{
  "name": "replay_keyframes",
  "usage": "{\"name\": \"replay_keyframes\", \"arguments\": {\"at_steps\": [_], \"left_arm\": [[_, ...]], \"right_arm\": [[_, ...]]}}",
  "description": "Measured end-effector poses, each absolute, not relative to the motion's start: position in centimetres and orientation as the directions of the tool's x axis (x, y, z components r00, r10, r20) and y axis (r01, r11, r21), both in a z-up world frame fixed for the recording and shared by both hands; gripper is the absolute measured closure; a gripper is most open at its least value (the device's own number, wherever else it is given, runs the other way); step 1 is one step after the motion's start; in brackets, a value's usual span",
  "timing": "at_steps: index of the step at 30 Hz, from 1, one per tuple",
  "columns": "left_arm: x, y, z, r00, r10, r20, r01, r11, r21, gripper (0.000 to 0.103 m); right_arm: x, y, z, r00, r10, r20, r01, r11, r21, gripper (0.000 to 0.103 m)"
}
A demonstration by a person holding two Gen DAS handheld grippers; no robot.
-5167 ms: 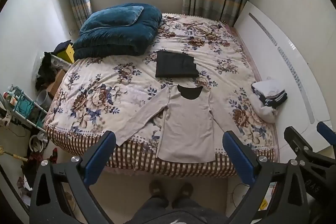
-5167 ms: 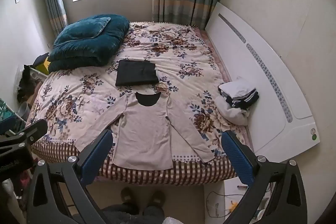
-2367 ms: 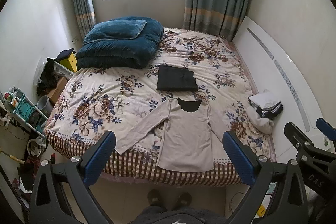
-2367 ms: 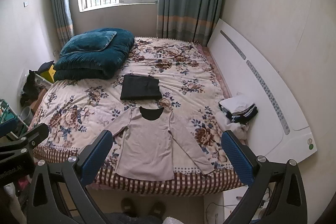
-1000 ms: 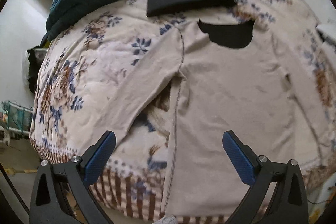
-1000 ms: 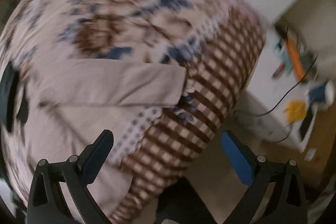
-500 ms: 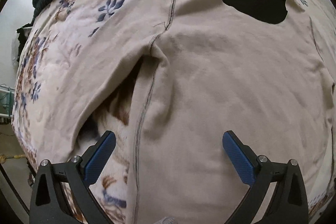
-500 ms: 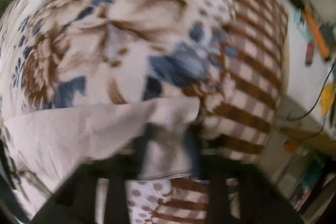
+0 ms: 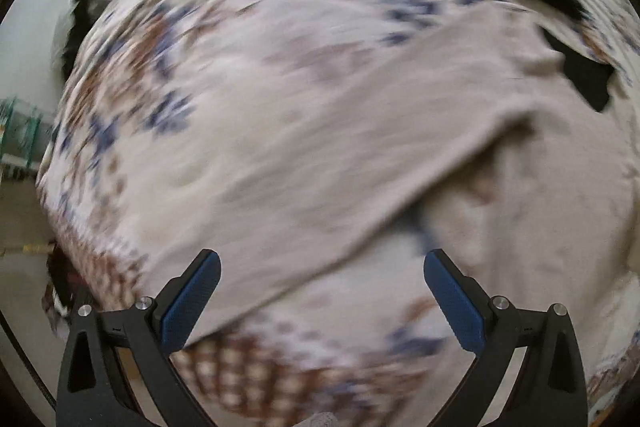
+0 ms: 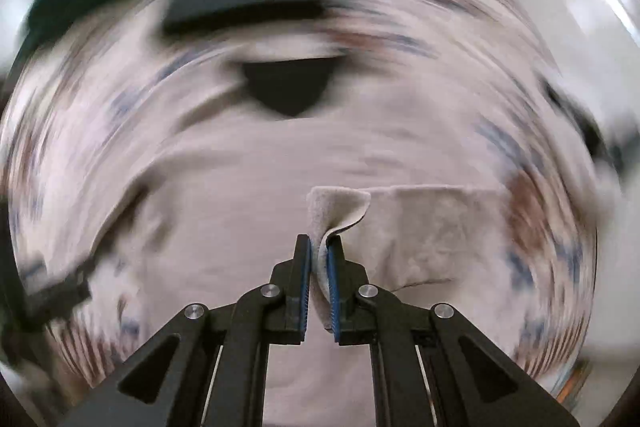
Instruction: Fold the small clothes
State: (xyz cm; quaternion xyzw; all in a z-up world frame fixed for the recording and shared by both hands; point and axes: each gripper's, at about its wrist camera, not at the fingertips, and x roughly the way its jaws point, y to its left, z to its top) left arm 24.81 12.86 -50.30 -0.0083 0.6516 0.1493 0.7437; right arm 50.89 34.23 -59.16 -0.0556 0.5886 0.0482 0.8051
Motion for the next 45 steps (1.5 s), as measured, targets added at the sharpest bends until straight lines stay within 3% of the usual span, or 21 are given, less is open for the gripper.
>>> {"name": "replay_keyframes", "arguments": {"at_steps": [4, 8, 12, 17, 18, 20, 21, 26, 28, 29, 30, 31, 32, 33, 37, 40, 45], "left_arm": [[22.5, 18.9, -51.6, 0.047, 0.239, -0.970, -0.305, 0.928, 0.214, 0.000], [20.0, 22.8, -51.7, 0.020, 0.228, -0.973, -0.375, 0.904, 0.204, 0.000], [18.0, 25.0, -51.5, 0.005, 0.210, -0.978, -0.407, 0.894, 0.189, 0.000], [15.7, 28.3, -52.3, -0.027, 0.120, -0.992, -0.509, 0.853, 0.117, 0.000], [15.3, 28.9, -52.4, -0.027, 0.110, -0.994, -0.533, 0.839, 0.108, 0.000], [14.3, 30.6, -52.8, -0.010, 0.069, -0.998, -0.603, 0.796, 0.061, 0.000], [14.1, 31.4, -53.3, 0.003, 0.030, -1.000, -0.634, 0.773, 0.021, 0.000], [13.4, 35.8, -56.5, 0.094, -0.127, -0.987, -0.753, 0.640, -0.154, 0.002], [13.7, 36.5, -58.4, 0.118, -0.203, -0.972, -0.769, 0.601, -0.219, 0.018], [14.0, 36.5, -59.3, 0.114, -0.223, -0.968, -0.768, 0.598, -0.229, 0.030], [14.4, 36.3, -59.5, 0.109, -0.213, -0.971, -0.760, 0.612, -0.220, 0.051], [14.7, 36.0, -59.4, 0.098, -0.175, -0.980, -0.746, 0.638, -0.189, 0.065], [14.9, 35.5, -59.0, 0.101, -0.156, -0.983, -0.737, 0.651, -0.179, 0.094], [15.0, 35.0, -58.1, 0.128, -0.143, -0.981, -0.728, 0.659, -0.191, 0.100], [15.3, 32.5, -53.9, 0.176, -0.038, -0.984, -0.678, 0.720, -0.149, 0.100], [16.4, 27.7, -49.4, 0.238, 0.032, -0.971, -0.535, 0.838, -0.104, 0.100], [19.7, 13.9, -43.9, 0.346, -0.087, -0.934, -0.163, 0.975, -0.151, 0.100]], "right_arm": [[46.4, 46.2, -64.2, 0.237, -0.027, -0.971, -0.431, 0.893, -0.130, 0.095], [41.1, 50.3, -68.9, 0.122, -0.098, -0.988, -0.520, 0.841, -0.147, 0.095], [36.3, 50.7, -70.1, 0.085, -0.143, -0.986, -0.587, 0.792, -0.165, 0.097], [32.9, 50.4, -70.5, -0.055, -0.076, -0.996, -0.605, 0.796, -0.028, 0.098], [32.7, 50.0, -70.4, -0.076, -0.064, -0.995, -0.594, 0.804, -0.006, 0.094], [33.1, 48.7, -69.8, -0.124, -0.017, -0.992, -0.536, 0.843, 0.052, 0.065], [33.7, 47.6, -69.4, -0.138, 0.015, -0.990, -0.499, 0.863, 0.083, 0.060], [35.7, 41.6, -67.0, -0.103, 0.062, -0.993, -0.284, 0.955, 0.089, 0.056], [36.4, 39.1, -66.5, -0.076, 0.048, -0.996, -0.208, 0.976, 0.063, 0.056], [36.5, 38.0, -66.4, -0.068, 0.049, -0.996, -0.168, 0.984, 0.059, 0.056], [36.5, 36.4, -66.4, -0.066, 0.054, -0.996, -0.115, 0.991, 0.061, 0.056], [36.4, 35.2, -66.5, -0.068, 0.057, -0.996, -0.075, 0.995, 0.062, 0.056], [36.2, 33.9, -66.6, -0.071, 0.063, -0.995, -0.035, 0.997, 0.066, 0.056], [36.0, 33.0, -66.7, -0.070, 0.072, -0.995, -0.009, 0.997, 0.073, 0.056], [33.7, 29.0, -66.2, -0.055, 0.096, -0.994, 0.057, 0.994, 0.093, 0.056], [31.4, 26.0, -65.0, -0.049, 0.123, -0.991, 0.074, 0.990, 0.119, 0.056], [28.4, 19.0, -63.1, -0.035, 0.130, -0.991, 0.101, 0.987, 0.126, 0.056]]}}
